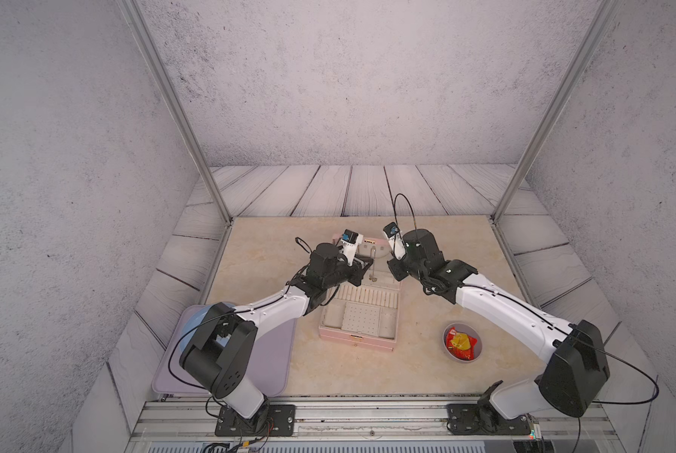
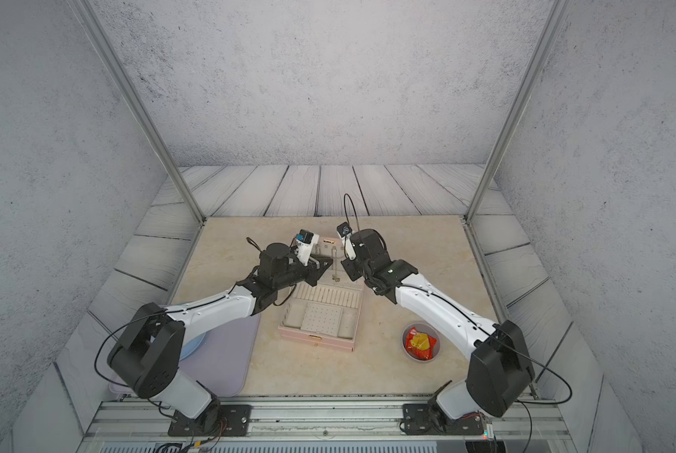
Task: Put jewelry chain into jewelry box
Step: Hang the necklace on the jewelry box clasp.
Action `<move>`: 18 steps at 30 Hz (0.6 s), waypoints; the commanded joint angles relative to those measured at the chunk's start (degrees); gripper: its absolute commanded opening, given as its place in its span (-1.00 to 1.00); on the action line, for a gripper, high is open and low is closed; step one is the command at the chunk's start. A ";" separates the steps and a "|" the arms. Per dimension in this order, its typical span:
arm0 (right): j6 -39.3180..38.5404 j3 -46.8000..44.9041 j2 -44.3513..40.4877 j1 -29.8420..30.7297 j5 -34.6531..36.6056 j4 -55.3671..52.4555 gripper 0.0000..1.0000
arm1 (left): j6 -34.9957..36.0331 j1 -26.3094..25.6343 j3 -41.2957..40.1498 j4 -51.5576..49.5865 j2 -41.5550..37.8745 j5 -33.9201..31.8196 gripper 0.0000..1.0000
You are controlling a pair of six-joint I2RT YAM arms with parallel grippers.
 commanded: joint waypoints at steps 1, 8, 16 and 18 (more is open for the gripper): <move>1.58 2.08 0.97 -0.69 -0.50 0.72 -1.00 | 0.04 0.38 2.70 0.66 1.33 -1.32 -1.00; 2.64 2.86 2.33 -1.46 0.20 0.31 -1.00 | 0.20 0.38 4.22 0.78 4.25 -2.00 -1.00; 3.42 3.79 3.66 -1.68 0.76 -0.35 -1.00 | -0.02 0.30 4.17 1.08 4.62 -0.82 -1.00; 3.45 4.02 4.10 -1.68 0.93 -0.82 -1.00 | -0.12 0.29 4.40 0.99 5.00 -0.25 -1.00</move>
